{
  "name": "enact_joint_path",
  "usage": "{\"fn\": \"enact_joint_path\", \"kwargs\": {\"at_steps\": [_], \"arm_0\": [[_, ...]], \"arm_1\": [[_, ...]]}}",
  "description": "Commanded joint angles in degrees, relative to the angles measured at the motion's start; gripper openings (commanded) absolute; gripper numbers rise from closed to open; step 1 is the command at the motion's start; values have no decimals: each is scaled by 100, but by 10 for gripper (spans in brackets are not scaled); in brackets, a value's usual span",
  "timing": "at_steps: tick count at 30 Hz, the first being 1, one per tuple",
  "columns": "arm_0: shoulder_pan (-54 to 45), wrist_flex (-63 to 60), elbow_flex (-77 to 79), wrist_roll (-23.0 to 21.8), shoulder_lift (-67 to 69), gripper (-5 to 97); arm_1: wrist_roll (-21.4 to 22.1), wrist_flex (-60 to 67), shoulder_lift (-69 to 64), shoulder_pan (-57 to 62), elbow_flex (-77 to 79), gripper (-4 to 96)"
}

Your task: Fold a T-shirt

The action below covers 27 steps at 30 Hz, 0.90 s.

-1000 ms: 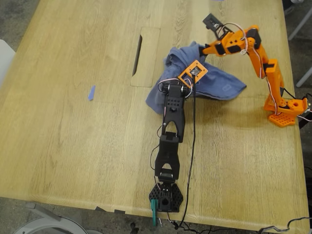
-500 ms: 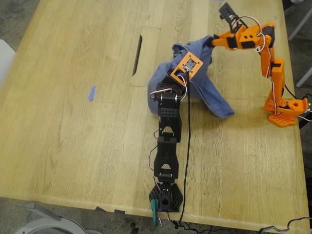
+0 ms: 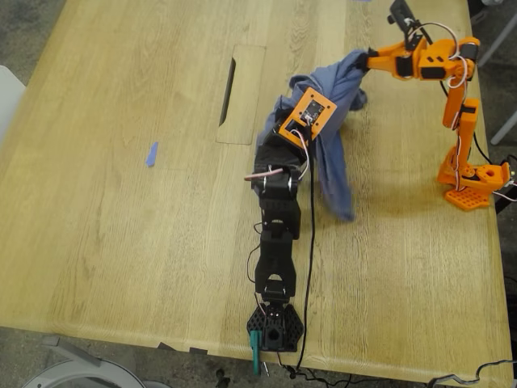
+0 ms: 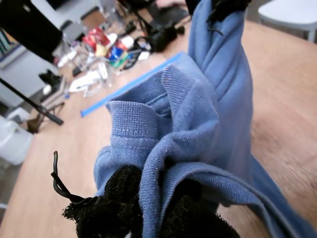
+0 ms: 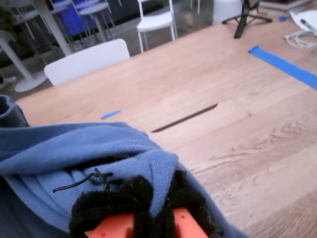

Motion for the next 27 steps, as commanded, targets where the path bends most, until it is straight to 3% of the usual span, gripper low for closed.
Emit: {"fn": "enact_joint_path", "kwargs": {"at_steps": [1, 27], "arm_0": [[26, -360, -378, -70, 1046, 0], [1187, -2048, -369, 237, 1811, 0]], "arm_1": [[-70, -220, 519, 229, -290, -1], [-229, -1837, 1230, -185, -281, 0]]}}
